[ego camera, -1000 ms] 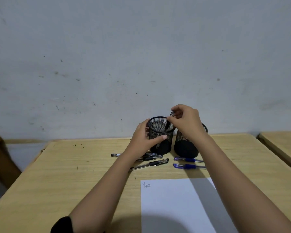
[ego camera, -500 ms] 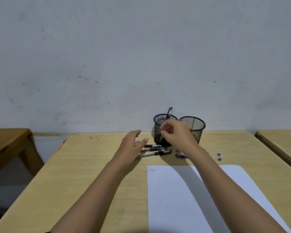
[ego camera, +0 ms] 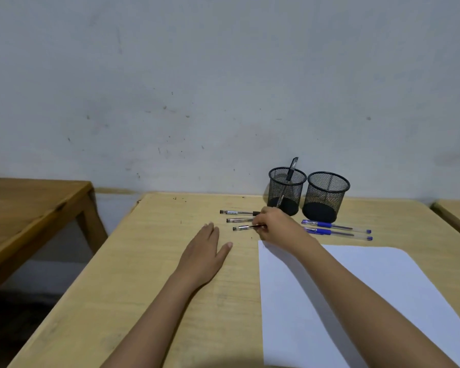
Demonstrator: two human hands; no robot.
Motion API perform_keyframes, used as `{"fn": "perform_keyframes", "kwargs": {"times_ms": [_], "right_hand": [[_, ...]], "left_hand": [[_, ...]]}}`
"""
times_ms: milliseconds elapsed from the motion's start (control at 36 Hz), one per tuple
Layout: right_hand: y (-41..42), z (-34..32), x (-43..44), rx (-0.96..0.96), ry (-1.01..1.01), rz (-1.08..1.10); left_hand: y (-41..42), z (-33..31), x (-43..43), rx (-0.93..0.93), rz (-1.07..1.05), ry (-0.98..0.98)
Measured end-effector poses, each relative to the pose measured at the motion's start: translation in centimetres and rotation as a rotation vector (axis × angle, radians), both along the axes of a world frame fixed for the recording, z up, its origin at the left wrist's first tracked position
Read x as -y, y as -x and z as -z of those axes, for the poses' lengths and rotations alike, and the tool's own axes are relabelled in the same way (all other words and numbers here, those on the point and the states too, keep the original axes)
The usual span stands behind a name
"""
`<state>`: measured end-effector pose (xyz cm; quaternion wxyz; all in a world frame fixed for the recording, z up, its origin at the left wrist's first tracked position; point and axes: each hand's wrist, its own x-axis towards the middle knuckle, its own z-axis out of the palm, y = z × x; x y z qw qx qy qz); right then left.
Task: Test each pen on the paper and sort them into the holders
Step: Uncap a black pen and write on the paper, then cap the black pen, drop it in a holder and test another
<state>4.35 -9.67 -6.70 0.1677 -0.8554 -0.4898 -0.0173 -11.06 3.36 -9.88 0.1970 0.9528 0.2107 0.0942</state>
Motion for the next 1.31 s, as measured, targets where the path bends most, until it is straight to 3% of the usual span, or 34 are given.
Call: {"fn": "perform_keyframes", "kwargs": {"times_ms": [222, 306, 472, 583, 639, 750, 917, 1194, 1306], "right_hand": [[0.3, -0.3, -1.3, 0.046, 0.064, -0.044], [0.8, -0.9, -1.3, 0.011, -0.122, -0.085], [3.3, -3.6, -0.4, -0.386, -0.716, 0.064], [4.1, -3.6, 0.7, -0.801, -0.972, 0.122], [4.4, -3.5, 1.4, -0.989, -1.076, 0.131], [4.6, -3.2, 3.1, -1.188, -1.223, 0.131], [4.4, -2.5, 6.5, -1.164, -1.122, 0.044], [3.6, -3.2, 9.3, -0.685, -0.674, 0.061], [3.6, -3.6, 9.4, -0.585, -0.634, 0.059]], "left_hand": [[0.2, -0.1, 0.2, 0.001, -0.005, -0.010], [0.2, -0.3, 0.2, 0.022, -0.009, 0.025], [0.2, -0.7, -0.1, 0.176, -0.031, 0.225], [0.2, -1.8, 1.0, 0.460, -0.025, 0.803], [0.3, -2.4, 1.8, 0.521, 0.035, 0.990], [0.1, -3.1, 2.7, 0.631, 0.064, 0.948], [-0.2, -4.5, 3.2, 0.713, 0.105, 1.025], [-0.9, -6.4, 2.6, 0.645, 0.216, 0.841], [-1.2, -6.8, 2.9, 0.614, 0.228, 0.802]]}}
